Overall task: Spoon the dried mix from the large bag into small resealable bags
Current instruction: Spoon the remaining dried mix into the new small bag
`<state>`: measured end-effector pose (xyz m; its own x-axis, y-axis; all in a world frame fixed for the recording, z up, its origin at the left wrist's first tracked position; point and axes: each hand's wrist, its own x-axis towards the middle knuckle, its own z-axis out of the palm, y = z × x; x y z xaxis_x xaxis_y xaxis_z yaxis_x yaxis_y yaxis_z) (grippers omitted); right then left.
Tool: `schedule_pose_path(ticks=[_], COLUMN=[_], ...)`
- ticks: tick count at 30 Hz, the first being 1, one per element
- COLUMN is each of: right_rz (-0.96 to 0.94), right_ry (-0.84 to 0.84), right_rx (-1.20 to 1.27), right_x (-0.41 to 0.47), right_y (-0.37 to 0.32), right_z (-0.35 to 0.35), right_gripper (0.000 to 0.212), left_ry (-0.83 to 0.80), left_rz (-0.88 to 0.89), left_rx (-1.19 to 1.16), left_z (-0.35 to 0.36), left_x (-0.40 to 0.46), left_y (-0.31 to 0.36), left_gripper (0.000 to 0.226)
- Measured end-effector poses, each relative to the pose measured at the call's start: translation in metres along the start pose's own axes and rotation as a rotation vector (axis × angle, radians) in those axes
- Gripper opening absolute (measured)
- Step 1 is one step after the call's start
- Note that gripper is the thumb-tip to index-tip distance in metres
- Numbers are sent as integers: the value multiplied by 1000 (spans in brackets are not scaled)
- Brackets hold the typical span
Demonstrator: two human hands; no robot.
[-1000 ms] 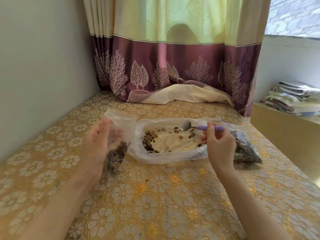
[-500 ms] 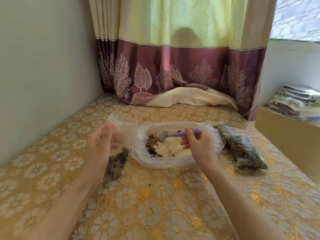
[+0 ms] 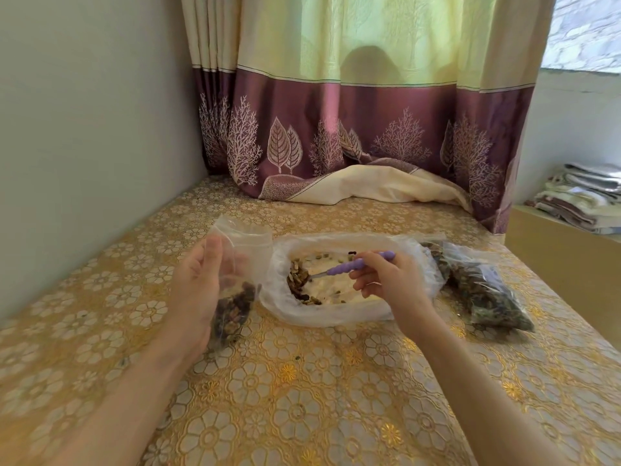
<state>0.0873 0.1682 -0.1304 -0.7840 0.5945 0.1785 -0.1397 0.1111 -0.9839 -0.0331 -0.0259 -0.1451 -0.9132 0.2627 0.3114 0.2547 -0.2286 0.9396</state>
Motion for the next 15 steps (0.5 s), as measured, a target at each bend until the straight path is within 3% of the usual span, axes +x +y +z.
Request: schedule_pose_path(ticks=[3, 9, 15], right_rz=[83, 148, 108], right_ry=[-42, 86, 159], right_rx=[61, 167, 237], right_x=[-1, 1, 3], right_y=[1, 2, -9], right_z=[2, -9, -16], right_gripper=[51, 53, 28], left_ry=[-3, -64, -116], left_rz=[0, -7, -19], left_rx=[-5, 45, 56], left_z=[-1, -1, -3], left_x=[0, -2, -4], left_y=[-1, -3, -2], left_gripper=[33, 34, 36])
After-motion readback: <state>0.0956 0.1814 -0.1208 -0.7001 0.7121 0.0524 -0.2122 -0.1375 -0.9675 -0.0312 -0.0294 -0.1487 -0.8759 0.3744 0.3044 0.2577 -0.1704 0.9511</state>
